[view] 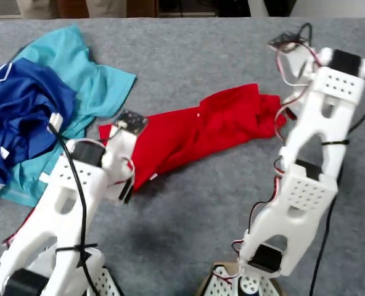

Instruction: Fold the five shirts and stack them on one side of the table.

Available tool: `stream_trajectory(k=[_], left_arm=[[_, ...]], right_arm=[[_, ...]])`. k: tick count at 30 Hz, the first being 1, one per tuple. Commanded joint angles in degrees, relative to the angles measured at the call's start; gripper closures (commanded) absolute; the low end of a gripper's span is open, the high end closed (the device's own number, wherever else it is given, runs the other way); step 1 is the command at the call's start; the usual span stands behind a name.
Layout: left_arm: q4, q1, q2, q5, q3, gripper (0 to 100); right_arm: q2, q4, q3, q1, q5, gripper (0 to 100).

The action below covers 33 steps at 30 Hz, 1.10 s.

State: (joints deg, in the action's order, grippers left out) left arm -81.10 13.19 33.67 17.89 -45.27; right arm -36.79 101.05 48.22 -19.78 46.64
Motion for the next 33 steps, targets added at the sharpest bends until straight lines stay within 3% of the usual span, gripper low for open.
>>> stream_trajectory(k=[1,9,15,19,24,33], left_arm=[[0.6,0.4,5.3,-3.3,-2.9,92],[0.7,1.2,15.9,-0.5,-7.9,97],[5.4,8.0,18.2,0.2,-15.8,97],[8.4,3.3,18.2,-1.0,-17.4,97],[11.1,-4.9,18.4,-8.9,-18.0,96],[11.3,-6.8,18.7,-12.4,-18.5,96]], right_arm=[[4.8,1.1,-3.2,-3.6,0.4,98.1],[14.2,0.3,-21.8,-4.8,0.8,99.7],[24.1,-13.1,-47.8,-4.9,0.8,99.7],[33.9,-27.6,-69.8,-3.7,0.4,99.7],[46.9,-44.1,-93.9,-2.2,0.4,99.7],[60.7,-53.9,-110.7,-2.2,-4.9,99.7]])
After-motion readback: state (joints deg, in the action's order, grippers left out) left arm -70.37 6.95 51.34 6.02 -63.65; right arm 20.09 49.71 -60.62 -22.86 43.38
